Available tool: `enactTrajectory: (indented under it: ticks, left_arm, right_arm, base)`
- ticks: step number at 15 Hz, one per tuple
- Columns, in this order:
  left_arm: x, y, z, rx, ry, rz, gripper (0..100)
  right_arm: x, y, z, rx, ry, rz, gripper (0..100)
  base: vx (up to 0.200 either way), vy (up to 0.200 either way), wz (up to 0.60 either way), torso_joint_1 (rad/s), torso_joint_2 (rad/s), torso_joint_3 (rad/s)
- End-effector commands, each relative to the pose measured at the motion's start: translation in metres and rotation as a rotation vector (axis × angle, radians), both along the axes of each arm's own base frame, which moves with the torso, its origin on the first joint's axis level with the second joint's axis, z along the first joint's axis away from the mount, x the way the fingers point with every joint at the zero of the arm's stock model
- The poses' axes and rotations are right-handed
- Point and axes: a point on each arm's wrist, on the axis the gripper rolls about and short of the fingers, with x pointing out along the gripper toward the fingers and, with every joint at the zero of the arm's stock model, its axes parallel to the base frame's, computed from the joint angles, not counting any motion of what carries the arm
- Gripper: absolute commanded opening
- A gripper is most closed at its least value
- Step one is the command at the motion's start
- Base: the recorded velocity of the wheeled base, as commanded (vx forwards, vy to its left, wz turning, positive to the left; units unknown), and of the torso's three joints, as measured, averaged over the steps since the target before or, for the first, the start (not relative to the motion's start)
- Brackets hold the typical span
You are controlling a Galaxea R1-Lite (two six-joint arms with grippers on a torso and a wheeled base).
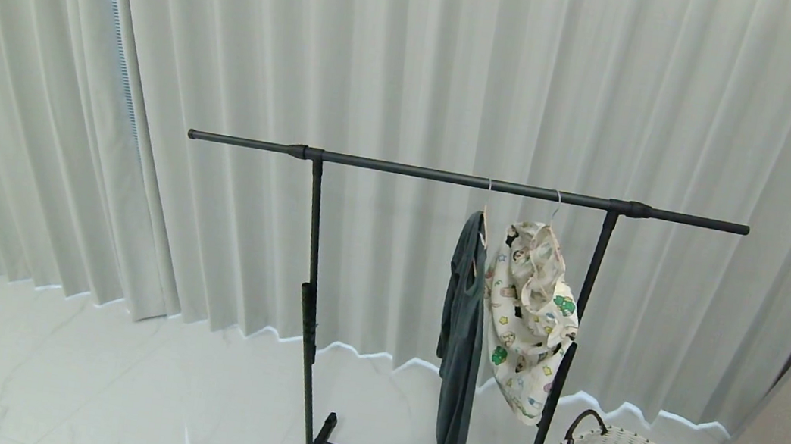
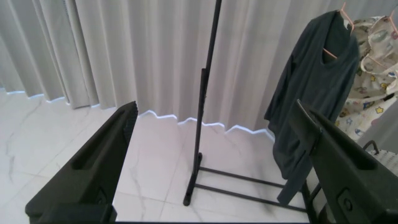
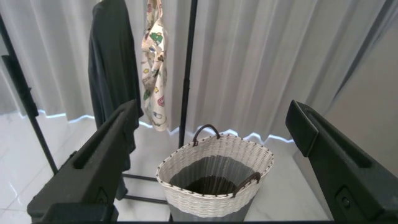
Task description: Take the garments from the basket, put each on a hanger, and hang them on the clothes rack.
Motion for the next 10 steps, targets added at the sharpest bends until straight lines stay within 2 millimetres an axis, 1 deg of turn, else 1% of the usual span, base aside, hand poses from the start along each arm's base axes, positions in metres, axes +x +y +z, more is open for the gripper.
enactTrajectory:
  ticks: [1, 10]
  left_arm:
    - [0.0001, 0.0, -0.0001, 0.0, 0.003, 0.0, 100]
    - [0.0001, 0.0, -0.0001, 0.0, 0.003, 0.002, 100]
  right_arm:
    - [-0.0001, 0.0, 0.0, 0.0, -0.002, 0.001, 100]
    - [-0.0001, 0.0, 0.0, 0.0, -0.002, 0.001, 100]
  base:
    - [0.0, 0.0, 0.0, 0.0, 0.0, 0.0]
    - [0.0, 0.0, 0.0, 0.0, 0.0, 0.0]
